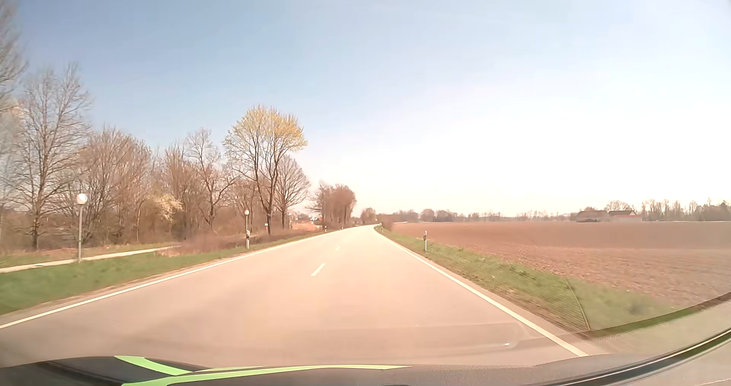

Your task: Follow the waypoints while adhering to traffic rules and regulations

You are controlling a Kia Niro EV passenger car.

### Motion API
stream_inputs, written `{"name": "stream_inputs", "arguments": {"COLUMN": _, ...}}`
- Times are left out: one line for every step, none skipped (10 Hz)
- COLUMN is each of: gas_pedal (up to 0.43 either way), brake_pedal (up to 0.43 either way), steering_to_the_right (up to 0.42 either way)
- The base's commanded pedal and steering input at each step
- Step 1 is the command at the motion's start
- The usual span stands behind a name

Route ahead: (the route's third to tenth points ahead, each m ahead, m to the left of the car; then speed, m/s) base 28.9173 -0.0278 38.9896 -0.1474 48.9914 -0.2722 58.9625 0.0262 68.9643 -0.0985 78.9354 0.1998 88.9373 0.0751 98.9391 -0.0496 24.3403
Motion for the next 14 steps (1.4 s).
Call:
{"name": "stream_inputs", "arguments": {"gas_pedal": 0.449, "brake_pedal": 0.000, "steering_to_the_right": 0.001}}
{"name": "stream_inputs", "arguments": {"gas_pedal": 0.449, "brake_pedal": 0.000, "steering_to_the_right": 0.001}}
{"name": "stream_inputs", "arguments": {"gas_pedal": 0.449, "brake_pedal": 0.000, "steering_to_the_right": 0.001}}
{"name": "stream_inputs", "arguments": {"gas_pedal": 0.449, "brake_pedal": 0.000, "steering_to_the_right": 0.001}}
{"name": "stream_inputs", "arguments": {"gas_pedal": 0.449, "brake_pedal": 0.000, "steering_to_the_right": 0.001}}
{"name": "stream_inputs", "arguments": {"gas_pedal": 0.449, "brake_pedal": 0.000, "steering_to_the_right": 0.001}}
{"name": "stream_inputs", "arguments": {"gas_pedal": 0.449, "brake_pedal": 0.000, "steering_to_the_right": 0.001}}
{"name": "stream_inputs", "arguments": {"gas_pedal": 0.449, "brake_pedal": 0.000, "steering_to_the_right": 0.001}}
{"name": "stream_inputs", "arguments": {"gas_pedal": 0.441, "brake_pedal": 0.000, "steering_to_the_right": 0.001}}
{"name": "stream_inputs", "arguments": {"gas_pedal": 0.441, "brake_pedal": 0.000, "steering_to_the_right": 0.001}}
{"name": "stream_inputs", "arguments": {"gas_pedal": 0.441, "brake_pedal": 0.000, "steering_to_the_right": 0.001}}
{"name": "stream_inputs", "arguments": {"gas_pedal": 0.441, "brake_pedal": 0.000, "steering_to_the_right": 0.001}}
{"name": "stream_inputs", "arguments": {"gas_pedal": 0.429, "brake_pedal": 0.000, "steering_to_the_right": 0.001}}
{"name": "stream_inputs", "arguments": {"gas_pedal": 0.409, "brake_pedal": 0.000, "steering_to_the_right": 0.001}}
